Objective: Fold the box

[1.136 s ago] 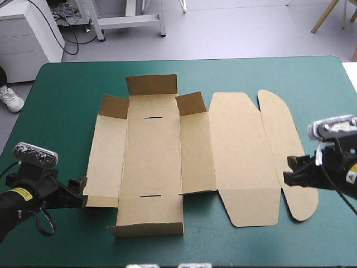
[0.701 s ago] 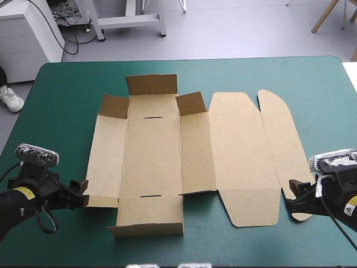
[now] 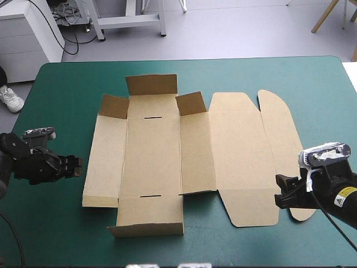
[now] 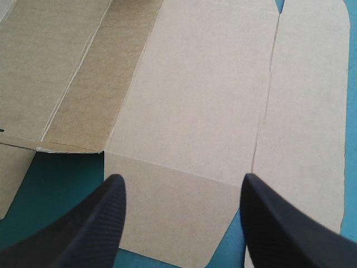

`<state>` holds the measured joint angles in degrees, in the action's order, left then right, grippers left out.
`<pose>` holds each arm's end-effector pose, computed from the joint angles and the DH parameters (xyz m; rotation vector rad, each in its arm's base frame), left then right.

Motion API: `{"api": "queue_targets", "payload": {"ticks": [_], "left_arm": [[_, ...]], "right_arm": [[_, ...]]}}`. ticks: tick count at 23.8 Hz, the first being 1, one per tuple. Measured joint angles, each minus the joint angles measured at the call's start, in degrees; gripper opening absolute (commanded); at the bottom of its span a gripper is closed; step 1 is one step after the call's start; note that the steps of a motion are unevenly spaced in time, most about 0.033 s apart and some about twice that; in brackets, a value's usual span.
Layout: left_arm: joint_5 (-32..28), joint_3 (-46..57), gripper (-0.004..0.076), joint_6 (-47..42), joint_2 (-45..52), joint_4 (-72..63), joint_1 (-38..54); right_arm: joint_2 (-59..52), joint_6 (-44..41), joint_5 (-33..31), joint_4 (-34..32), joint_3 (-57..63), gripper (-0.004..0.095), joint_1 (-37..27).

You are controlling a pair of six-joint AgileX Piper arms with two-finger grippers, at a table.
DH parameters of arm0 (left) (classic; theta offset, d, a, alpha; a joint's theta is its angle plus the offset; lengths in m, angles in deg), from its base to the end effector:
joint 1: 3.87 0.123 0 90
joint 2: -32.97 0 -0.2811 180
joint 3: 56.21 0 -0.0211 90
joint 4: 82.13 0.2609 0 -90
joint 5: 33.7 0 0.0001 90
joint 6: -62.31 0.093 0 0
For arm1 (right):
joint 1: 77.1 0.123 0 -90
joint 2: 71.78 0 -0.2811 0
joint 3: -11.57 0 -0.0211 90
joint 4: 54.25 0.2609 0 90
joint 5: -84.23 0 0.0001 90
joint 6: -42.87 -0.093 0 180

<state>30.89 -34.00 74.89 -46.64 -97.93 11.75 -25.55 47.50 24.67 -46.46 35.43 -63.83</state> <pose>0.2290 0.0403 0.2794 -0.2015 2.8286 -0.2816 0.1094 0.0370 0.3760 -0.3369 2.2400 0.2494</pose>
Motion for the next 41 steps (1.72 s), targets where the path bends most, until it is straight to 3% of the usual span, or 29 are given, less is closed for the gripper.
{"api": "queue_targets", "payload": {"ticks": [4, 13, 24, 33, 35, 38, 40, 41], "left_arm": [[1.44, -0.07, 0.0528, 7.13, -4.57, -9.65, 9.39], [1.78, 5.23, 0.0528, 19.69, -12.22, -23.66, 16.68], [3.21, 6.67, 0.0527, 26.53, -20.4, -32.08, 15.73], [1.33, 6.49, 0.0522, 27.07, -22.47, -35.64, 1.43], [0.78, 6.25, 0.0449, 26.96, -22.47, -36.38, 0.5], [-0.28, 6.25, 0.0151, 27.03, -22.64, -39.22, 0.43], [-0.39, 6.25, -0.0006, 27.58, -22.64, -39.62, 0.43], [-0.7, 6.25, -0.001, 27.78, -22.64, -39.57, 0.43]], "right_arm": [[0.0, 0.72, 0.24, 0.12, 0.0, 0.0549, 0.0], [0.0, 1.31, -0.75, 0.17, 0.0, 0.0549, 0.0], [0.1, 1.31, -1.99, 0.17, 0.0, 0.0549, 0.0], [0.1, 1.31, -2.13, 0.17, 0.0, 0.0549, 0.0], [0.1, 1.31, -2.13, 0.17, 0.0, 0.0549, 0.0], [0.1, 1.31, -2.18, 0.17, 0.0, 0.0549, 0.0], [0.1, 1.31, -2.51, 0.17, 0.0, 0.0549, 0.0], [0.1, 1.24, -2.57, 0.17, 0.0, 0.0549, 0.0]]}}
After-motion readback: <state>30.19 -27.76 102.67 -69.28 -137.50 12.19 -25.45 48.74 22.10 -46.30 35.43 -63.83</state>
